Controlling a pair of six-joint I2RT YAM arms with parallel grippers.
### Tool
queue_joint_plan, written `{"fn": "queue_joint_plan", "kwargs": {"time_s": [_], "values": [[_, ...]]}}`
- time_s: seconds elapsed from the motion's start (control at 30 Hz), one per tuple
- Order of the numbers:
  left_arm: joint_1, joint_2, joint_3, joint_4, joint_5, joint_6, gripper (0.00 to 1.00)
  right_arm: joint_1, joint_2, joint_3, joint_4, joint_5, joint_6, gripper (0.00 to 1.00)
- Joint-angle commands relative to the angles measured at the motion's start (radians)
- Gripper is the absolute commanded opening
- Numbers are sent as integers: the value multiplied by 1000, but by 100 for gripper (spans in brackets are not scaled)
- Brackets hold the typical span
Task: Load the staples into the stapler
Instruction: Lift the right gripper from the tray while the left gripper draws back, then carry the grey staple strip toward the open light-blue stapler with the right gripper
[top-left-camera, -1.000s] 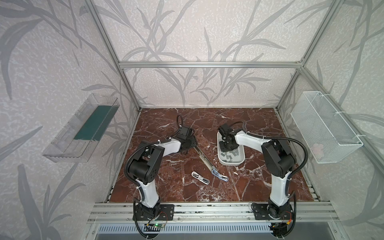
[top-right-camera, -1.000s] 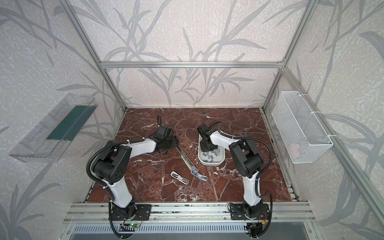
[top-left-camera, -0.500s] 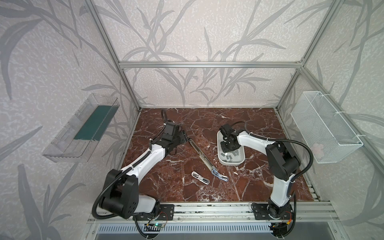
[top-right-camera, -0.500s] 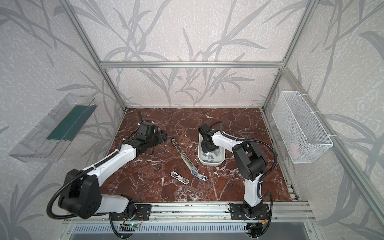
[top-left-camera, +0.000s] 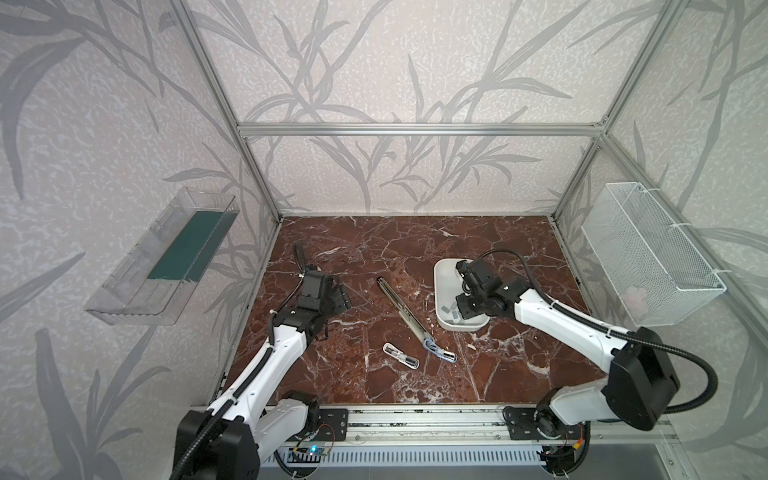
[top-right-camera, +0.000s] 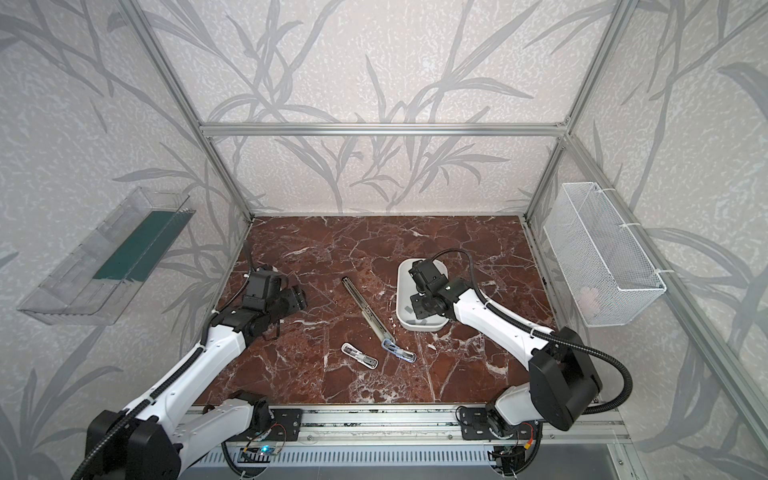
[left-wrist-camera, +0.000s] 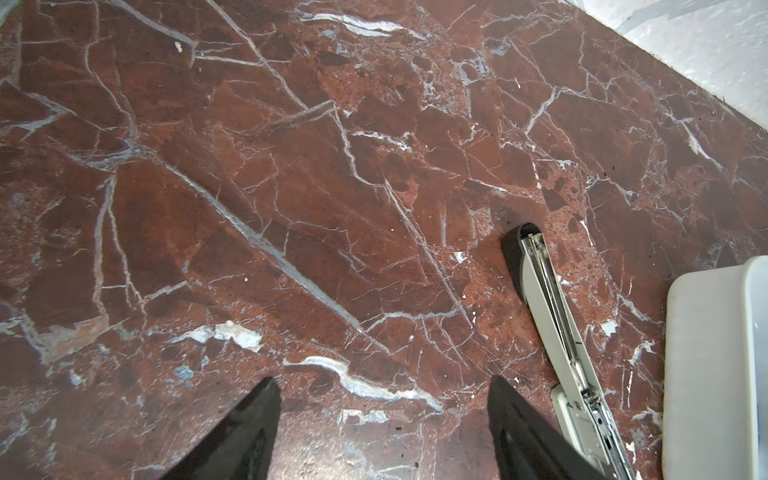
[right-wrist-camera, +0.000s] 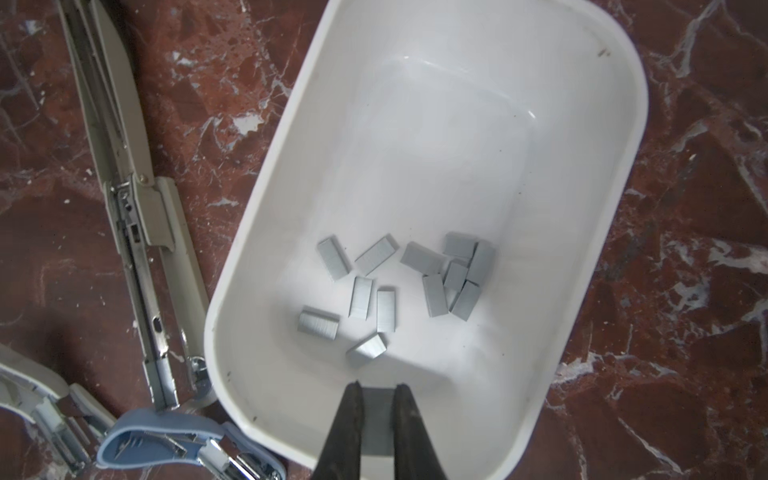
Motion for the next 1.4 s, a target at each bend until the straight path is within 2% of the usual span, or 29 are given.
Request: {"fn": "queue_joint_plan", "kwargs": {"time_s": [0.0, 0.17, 0.5, 0.8, 1.13, 1.37], "values": [[13, -40, -28, -38, -29, 25, 80, 71, -56, -52, 21, 12, -26, 8], [15, -99, -92, -23, -41, 23, 80, 160, -59, -136, 57, 36, 1, 8], [15, -241, -237, 3, -36, -12, 81, 220, -33, -182, 89, 29, -19, 7], [15, -409, -301, 16, -40, -18, 87, 247, 70, -180, 88, 15, 72, 7], [15, -423, -305, 14, -22, -20, 88, 323, 123, -175, 101, 23, 133, 6], [16, -465, -315, 4, -16, -22, 88, 345, 98, -181, 76, 67, 177, 6]]}}
